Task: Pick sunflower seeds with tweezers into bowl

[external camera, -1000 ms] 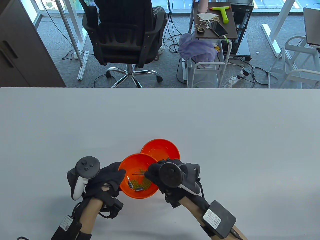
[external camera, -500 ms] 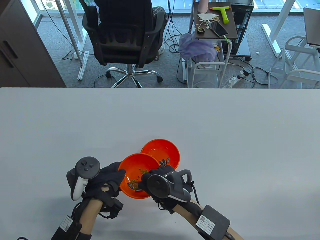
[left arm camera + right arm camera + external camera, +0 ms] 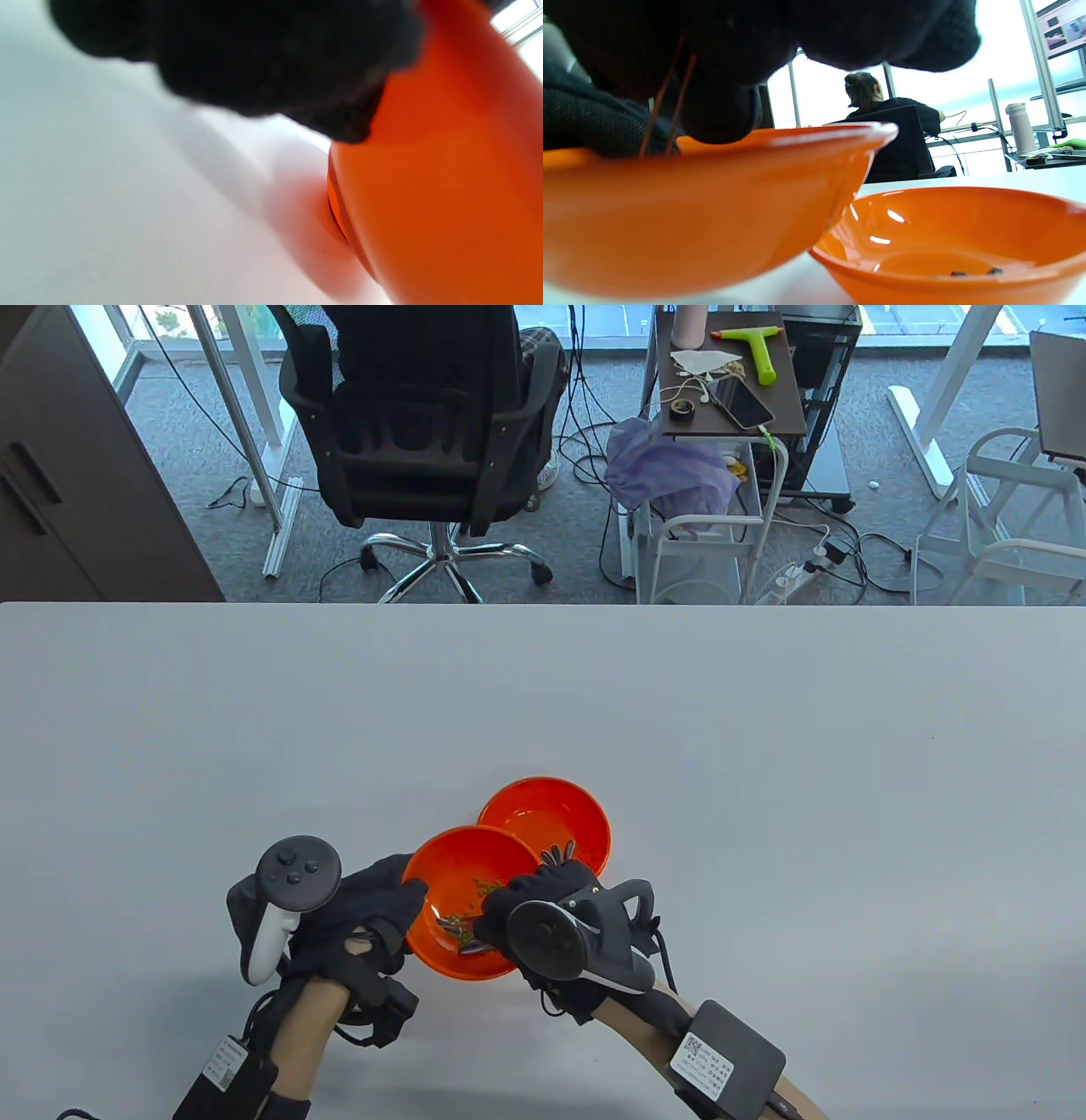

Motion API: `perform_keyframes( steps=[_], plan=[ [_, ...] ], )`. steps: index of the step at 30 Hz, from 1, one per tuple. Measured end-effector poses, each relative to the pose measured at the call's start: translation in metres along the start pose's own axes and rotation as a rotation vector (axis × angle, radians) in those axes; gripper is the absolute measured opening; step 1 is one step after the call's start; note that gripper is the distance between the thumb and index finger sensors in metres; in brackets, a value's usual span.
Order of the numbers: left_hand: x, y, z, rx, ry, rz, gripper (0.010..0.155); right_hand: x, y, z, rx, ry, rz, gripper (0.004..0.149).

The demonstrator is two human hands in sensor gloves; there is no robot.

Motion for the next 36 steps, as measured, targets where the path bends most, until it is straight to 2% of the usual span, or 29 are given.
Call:
perform_keyframes(
  steps=[7, 13, 22, 36],
  plan=[
    [0.0, 0.0, 0.0, -0.004, -0.001, -0.003, 0.048, 0.023, -0.037, -0.004, -0.111, -0.074, -0.082, 0.036],
    [-0.002, -0.002, -0.001, -0.014, 0.0, -0.005, 0.048, 0.033, -0.08, -0.007, -0.224, -0.112, -0.117, 0.036],
    [-0.004, -0.004, -0.002, -0.025, 0.009, -0.008, 0.048, 0.01, -0.132, -0.01, -0.372, -0.046, -0.072, 0.036],
    [-0.005, -0.005, -0.002, -0.027, 0.009, -0.01, 0.048, -0.019, -0.135, -0.014, -0.395, 0.077, 0.074, 0.035]
  ],
)
Point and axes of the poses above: the tracker on the back of each hand, its own y axis roughly to the thumb side, its own z axis roughly from the fingertips to the wrist, x = y × z, the point moved 5 cm from there along -z, roughly from the wrist to the fingertips, and after that the axes turned 10 degrees about y, right-handed, at the moved point
